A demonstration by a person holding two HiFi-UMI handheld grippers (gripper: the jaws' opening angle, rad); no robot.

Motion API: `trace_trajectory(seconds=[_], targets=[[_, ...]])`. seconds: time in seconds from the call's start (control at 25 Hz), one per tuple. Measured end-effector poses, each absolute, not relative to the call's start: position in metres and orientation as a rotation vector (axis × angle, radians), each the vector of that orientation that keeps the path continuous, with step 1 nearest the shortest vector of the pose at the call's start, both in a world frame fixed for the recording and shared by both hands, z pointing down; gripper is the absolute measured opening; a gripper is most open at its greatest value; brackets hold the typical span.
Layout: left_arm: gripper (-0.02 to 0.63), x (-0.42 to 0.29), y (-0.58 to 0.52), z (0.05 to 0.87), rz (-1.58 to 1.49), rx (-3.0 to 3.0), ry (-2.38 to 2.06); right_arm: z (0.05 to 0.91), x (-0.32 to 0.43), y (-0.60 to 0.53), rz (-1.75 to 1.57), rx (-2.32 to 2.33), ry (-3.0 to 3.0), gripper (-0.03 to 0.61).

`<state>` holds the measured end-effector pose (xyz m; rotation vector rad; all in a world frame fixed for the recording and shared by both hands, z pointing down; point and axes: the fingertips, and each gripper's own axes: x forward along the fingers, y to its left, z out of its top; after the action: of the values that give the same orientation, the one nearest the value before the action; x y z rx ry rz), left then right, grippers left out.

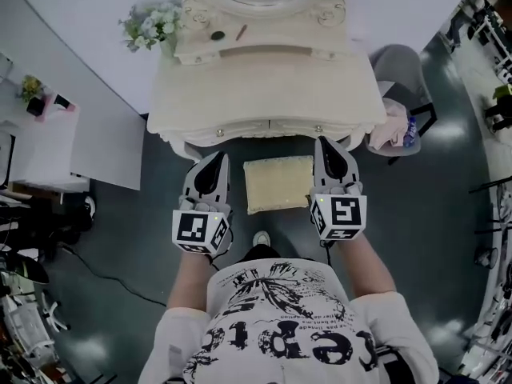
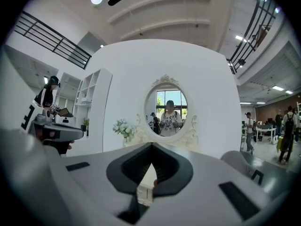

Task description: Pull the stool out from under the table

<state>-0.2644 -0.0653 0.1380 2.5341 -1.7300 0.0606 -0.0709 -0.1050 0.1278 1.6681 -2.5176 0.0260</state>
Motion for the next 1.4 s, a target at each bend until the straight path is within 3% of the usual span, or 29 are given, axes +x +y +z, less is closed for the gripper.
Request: trace_trajectory(seconds=[0.32, 1.4], targets=[[0.02, -0.295, -0.08, 0.107, 0.029, 2.555, -1.754, 0.103, -0.098, -0.111, -0.007, 1.694, -2.543, 0.016], [0.02, -0.319, -0.08, 0.114, -0.024, 2.517, -1.741, 0.113, -0.141, -0.101, -0.01, 1.537, -2.598, 0.017]])
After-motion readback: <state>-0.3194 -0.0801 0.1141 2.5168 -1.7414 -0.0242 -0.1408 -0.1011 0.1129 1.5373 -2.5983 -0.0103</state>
